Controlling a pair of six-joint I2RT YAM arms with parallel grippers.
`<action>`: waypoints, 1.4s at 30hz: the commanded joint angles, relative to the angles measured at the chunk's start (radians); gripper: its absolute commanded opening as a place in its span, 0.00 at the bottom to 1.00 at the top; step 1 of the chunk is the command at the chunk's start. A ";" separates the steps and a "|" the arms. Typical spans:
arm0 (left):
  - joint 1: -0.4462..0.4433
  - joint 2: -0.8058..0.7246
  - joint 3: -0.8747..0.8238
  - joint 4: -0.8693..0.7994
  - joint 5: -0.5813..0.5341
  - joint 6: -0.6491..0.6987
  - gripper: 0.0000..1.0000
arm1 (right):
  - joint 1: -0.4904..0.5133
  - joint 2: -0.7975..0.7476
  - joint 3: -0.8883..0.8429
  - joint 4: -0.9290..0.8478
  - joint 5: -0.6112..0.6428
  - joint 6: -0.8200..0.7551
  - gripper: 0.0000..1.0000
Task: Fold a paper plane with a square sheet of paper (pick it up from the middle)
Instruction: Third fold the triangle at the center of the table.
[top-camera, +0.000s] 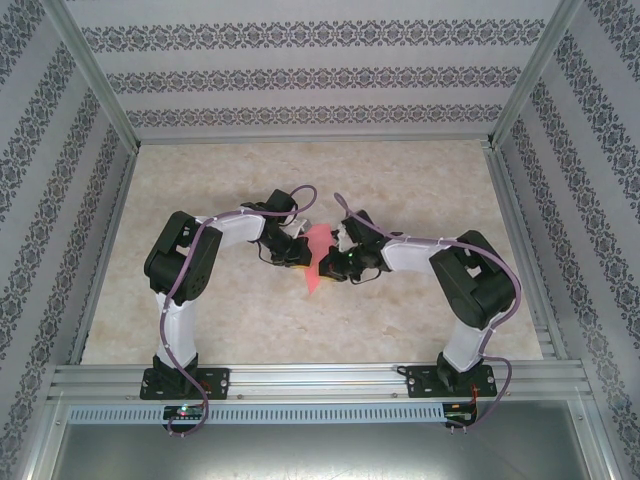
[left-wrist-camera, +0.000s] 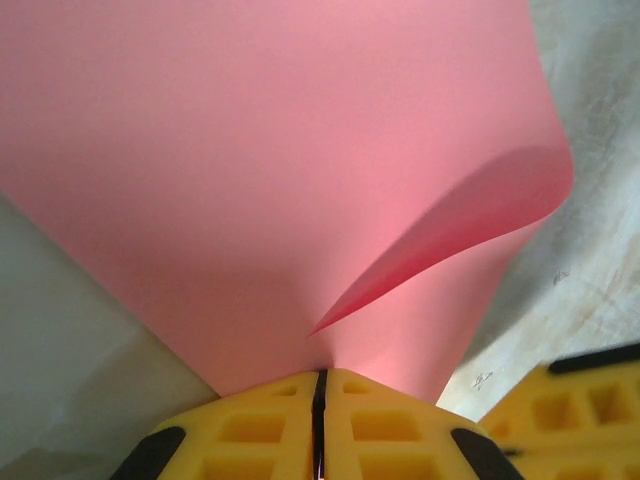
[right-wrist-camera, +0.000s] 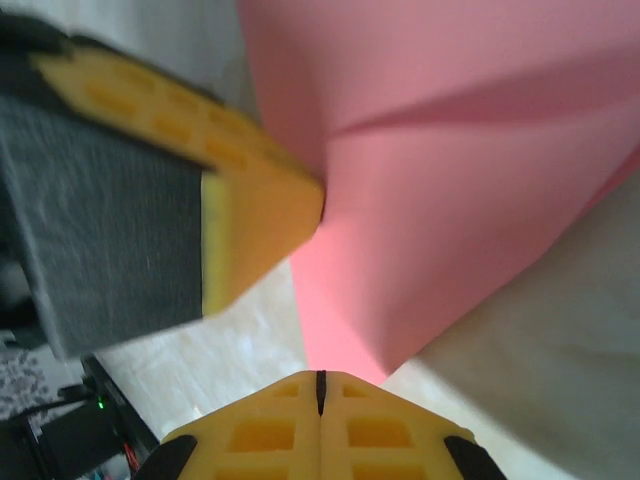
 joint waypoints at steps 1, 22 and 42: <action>0.000 0.120 -0.065 -0.041 -0.265 0.026 0.11 | -0.003 0.047 0.047 0.025 0.003 0.010 0.04; 0.000 0.139 -0.059 -0.049 -0.287 0.039 0.11 | -0.073 0.097 0.101 -0.135 0.216 -0.110 0.04; 0.000 0.139 -0.063 -0.045 -0.274 0.043 0.11 | -0.047 0.101 0.175 -0.103 0.167 -0.097 0.05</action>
